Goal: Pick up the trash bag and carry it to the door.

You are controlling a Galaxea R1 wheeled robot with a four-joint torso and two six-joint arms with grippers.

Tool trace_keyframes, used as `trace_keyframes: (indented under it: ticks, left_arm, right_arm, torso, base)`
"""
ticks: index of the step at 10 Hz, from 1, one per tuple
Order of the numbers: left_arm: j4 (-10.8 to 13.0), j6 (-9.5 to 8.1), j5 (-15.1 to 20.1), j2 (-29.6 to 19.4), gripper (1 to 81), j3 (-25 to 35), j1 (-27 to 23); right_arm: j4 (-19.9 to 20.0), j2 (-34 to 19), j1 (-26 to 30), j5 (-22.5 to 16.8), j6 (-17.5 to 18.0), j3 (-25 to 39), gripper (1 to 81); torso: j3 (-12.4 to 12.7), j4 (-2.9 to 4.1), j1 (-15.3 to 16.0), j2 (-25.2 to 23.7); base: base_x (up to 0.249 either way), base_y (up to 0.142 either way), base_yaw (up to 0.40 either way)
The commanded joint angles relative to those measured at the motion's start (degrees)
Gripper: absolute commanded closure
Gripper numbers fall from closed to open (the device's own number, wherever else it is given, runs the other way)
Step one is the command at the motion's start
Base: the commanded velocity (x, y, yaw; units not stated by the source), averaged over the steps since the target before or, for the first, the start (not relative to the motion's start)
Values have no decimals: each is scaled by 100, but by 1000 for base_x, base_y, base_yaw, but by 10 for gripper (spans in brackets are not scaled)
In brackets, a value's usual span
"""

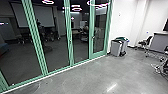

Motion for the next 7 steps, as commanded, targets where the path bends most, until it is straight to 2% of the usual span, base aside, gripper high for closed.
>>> trace_keyframes:
  ticks: [1,7]
  left_arm:
    - [22,28,295,-32,811,-4,-335]
    - [22,28,295,-32,811,-4,-344]
  right_arm:
    - [-24,-5,257,-369,-36,25,10]
    - [-16,13,249,-360,-36,-1,10]
  torso:
    - [0,0,0,0]
    - [0,0,0,0]
  base:
    - [137,-67,0]
    - [136,-67,0]
